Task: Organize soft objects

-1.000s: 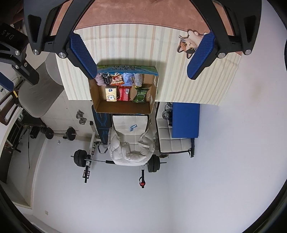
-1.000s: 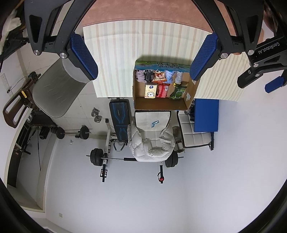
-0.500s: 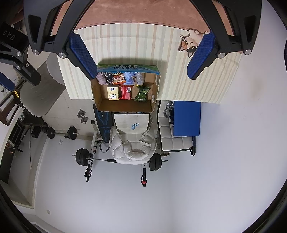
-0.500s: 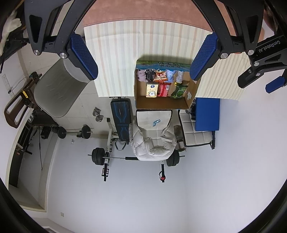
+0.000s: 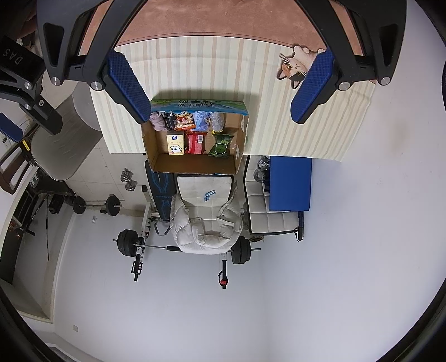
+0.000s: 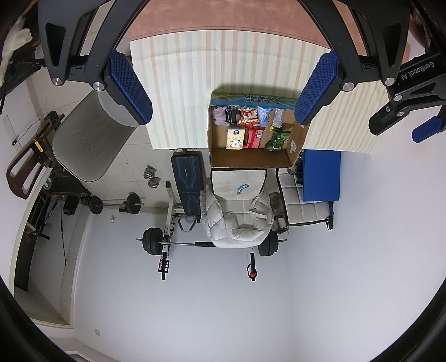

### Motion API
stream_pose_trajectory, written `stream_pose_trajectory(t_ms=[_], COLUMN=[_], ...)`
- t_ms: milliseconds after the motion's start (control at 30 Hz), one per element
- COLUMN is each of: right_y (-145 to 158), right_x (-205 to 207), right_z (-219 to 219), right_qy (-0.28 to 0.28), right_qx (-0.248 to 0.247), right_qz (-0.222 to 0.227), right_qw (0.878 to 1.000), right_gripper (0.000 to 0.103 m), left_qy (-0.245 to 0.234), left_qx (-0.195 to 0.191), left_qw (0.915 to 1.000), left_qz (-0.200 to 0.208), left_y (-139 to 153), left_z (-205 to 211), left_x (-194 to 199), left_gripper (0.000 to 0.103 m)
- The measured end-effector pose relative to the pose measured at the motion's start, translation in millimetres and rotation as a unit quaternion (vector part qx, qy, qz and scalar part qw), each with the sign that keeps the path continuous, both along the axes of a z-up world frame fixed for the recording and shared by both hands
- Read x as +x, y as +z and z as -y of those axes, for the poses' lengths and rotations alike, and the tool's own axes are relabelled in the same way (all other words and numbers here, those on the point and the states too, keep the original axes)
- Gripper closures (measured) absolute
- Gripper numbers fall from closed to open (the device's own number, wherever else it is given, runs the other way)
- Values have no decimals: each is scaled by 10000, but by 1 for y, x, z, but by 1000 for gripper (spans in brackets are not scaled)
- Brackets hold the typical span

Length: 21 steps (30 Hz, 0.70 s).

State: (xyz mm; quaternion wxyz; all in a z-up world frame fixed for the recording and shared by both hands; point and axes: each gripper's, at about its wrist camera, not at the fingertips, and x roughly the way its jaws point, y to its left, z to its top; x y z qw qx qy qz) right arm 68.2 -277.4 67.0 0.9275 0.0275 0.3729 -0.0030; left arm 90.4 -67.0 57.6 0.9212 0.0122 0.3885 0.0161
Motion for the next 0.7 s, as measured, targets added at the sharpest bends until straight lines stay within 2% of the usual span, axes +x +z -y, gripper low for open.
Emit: stream_pose_trajectory(t_ms=[700], right_y=[7], right_x=[-2], right_z=[2], right_qy=[-60], right_qx=[-3], right_qz=[45], right_qw=[10000], right_gripper=[0], left_qy=[-27], left_qx=[-22], left_qw=[10000], left_qz=[10], left_y=[2], left_z=[1], left_x=[-2], left_gripper=[0])
